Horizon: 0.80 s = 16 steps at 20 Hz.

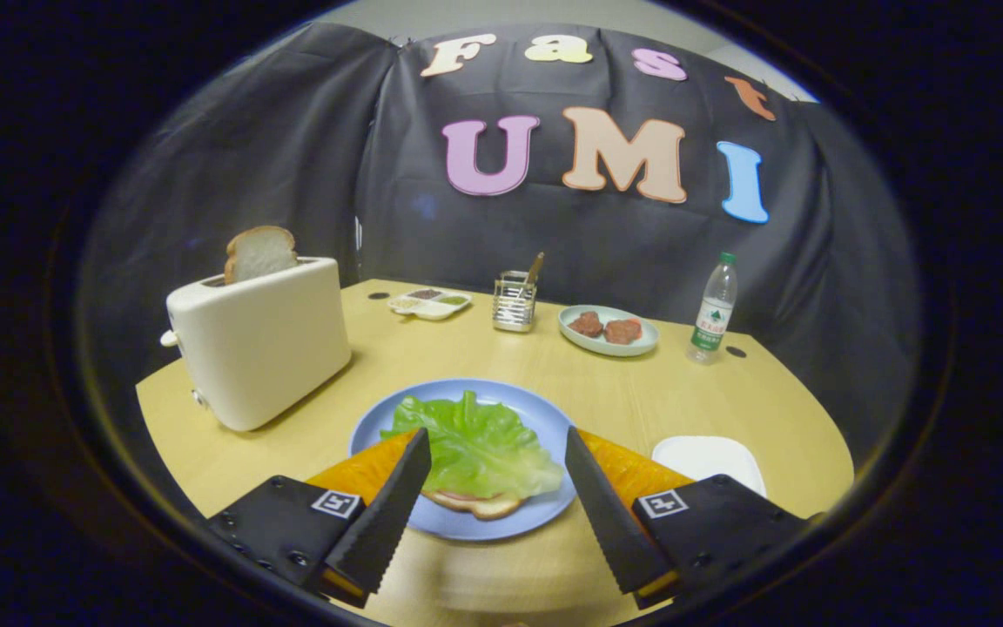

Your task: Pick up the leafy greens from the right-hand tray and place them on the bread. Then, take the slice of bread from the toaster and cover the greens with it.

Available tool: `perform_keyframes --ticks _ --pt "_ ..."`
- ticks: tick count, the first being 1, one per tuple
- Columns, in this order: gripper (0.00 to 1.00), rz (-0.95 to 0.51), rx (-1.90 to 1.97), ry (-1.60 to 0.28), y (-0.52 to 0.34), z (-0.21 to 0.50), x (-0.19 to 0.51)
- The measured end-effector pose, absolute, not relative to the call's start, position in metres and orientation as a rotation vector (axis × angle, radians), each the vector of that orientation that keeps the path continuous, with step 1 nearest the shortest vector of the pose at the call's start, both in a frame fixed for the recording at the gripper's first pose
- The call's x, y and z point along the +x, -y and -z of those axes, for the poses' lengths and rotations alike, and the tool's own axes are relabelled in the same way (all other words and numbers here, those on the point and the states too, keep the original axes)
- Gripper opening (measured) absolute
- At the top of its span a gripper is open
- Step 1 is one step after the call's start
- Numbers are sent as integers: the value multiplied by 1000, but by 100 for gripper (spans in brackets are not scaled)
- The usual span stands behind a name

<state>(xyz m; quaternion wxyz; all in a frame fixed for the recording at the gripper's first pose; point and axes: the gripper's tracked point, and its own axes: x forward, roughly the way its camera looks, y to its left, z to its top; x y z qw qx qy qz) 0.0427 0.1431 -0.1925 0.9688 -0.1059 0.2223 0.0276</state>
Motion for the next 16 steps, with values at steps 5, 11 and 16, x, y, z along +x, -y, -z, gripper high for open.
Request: perform_keyframes --ticks 5,11,16 --pt "99 -157 -145 -394 -195 176 44" --pt "99 -267 -115 -289 -265 134 51" --pt "99 -327 -36 -183 -325 89 70"
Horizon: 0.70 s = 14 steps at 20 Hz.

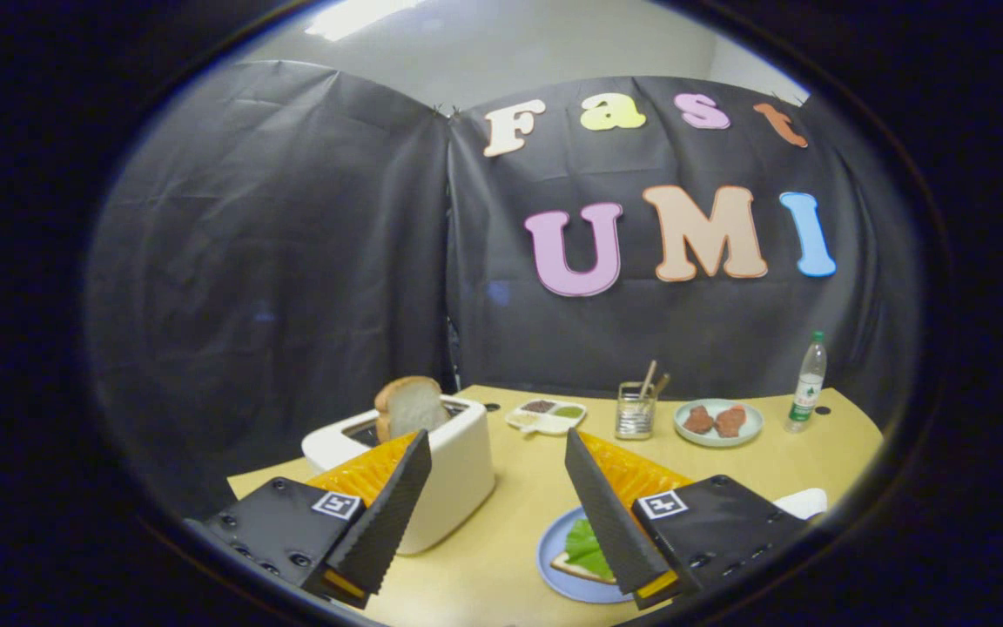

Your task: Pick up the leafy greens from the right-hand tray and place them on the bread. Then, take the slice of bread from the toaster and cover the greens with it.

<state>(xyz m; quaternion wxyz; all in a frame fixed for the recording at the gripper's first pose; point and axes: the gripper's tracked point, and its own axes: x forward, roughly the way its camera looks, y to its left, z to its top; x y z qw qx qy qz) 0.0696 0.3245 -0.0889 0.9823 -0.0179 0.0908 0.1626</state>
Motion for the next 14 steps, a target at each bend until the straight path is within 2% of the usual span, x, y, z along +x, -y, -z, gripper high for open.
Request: perform_keyframes --ticks 4,14 --pt "99 -380 16 -135 -375 79 86" --pt "96 -409 46 -248 -439 131 117"
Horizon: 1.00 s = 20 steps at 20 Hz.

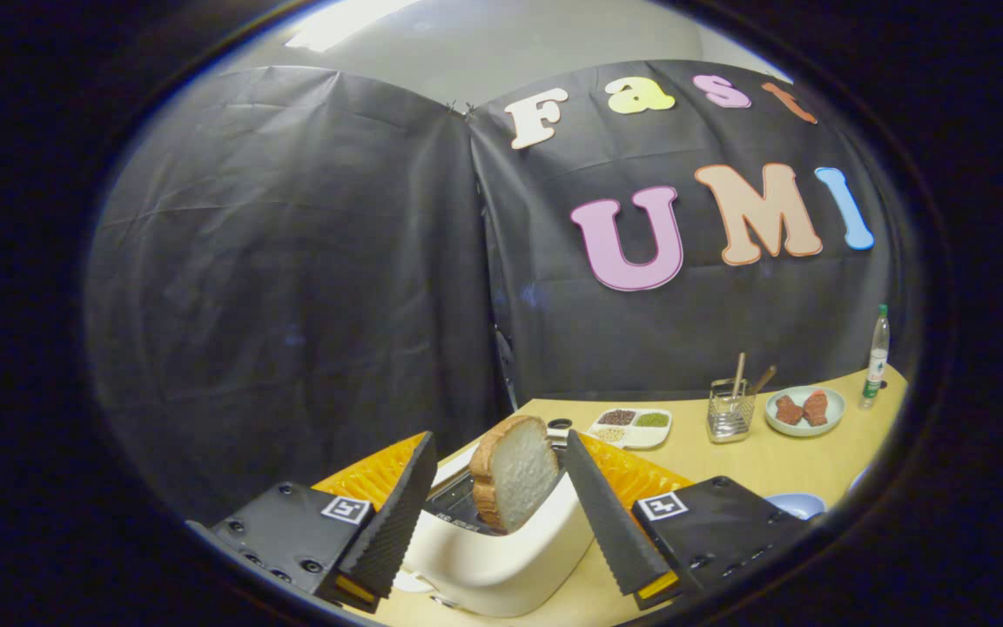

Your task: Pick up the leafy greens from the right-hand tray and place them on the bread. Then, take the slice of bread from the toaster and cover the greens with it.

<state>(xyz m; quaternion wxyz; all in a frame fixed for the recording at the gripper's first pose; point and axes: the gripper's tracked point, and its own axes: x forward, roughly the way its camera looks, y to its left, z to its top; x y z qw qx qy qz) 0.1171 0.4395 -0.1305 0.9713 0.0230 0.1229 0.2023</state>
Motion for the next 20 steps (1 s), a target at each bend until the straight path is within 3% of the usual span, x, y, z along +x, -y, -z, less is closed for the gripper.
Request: perform_keyframes --ticks 4,15,16,20 --pt "95 -388 38 -294 -444 150 129" --pt "40 -367 28 -350 -442 170 138" --pt "40 -340 18 -341 -434 169 141" --pt "14 -327 9 -334 -432 167 138"
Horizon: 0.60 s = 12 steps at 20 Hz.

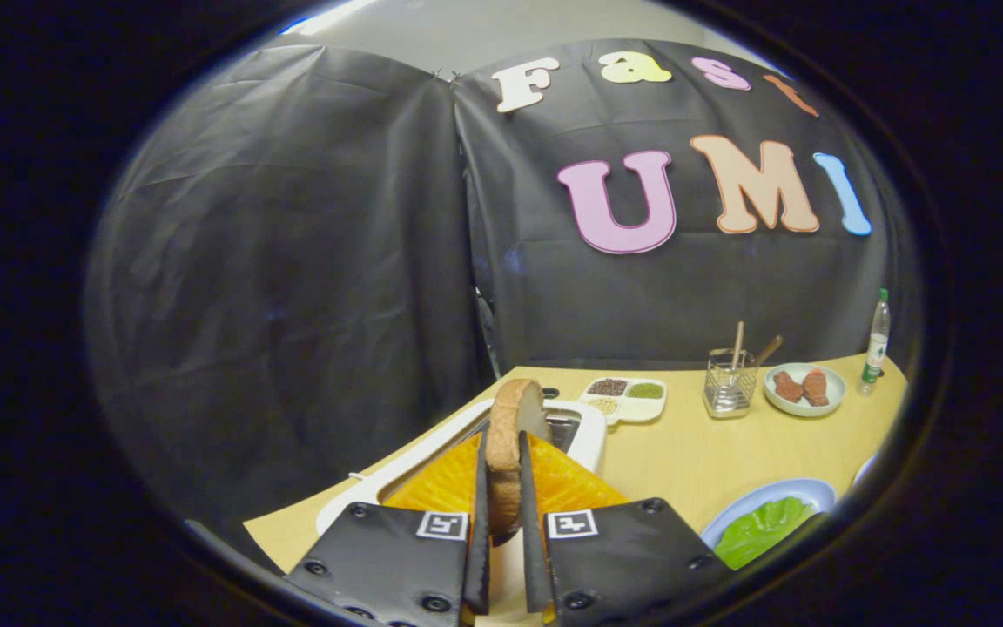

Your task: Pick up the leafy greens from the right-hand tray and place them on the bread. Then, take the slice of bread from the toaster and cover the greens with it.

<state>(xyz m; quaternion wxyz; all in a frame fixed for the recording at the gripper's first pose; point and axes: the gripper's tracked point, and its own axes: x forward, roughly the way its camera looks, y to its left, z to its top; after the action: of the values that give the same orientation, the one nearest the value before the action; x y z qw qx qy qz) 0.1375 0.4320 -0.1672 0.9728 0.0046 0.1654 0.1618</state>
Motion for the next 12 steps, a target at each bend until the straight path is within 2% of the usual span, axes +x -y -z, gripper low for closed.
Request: perform_keyframes --ticks 1,12 --pt "9 -332 14 -330 -434 166 137" --pt "9 -342 84 -168 -430 95 123"
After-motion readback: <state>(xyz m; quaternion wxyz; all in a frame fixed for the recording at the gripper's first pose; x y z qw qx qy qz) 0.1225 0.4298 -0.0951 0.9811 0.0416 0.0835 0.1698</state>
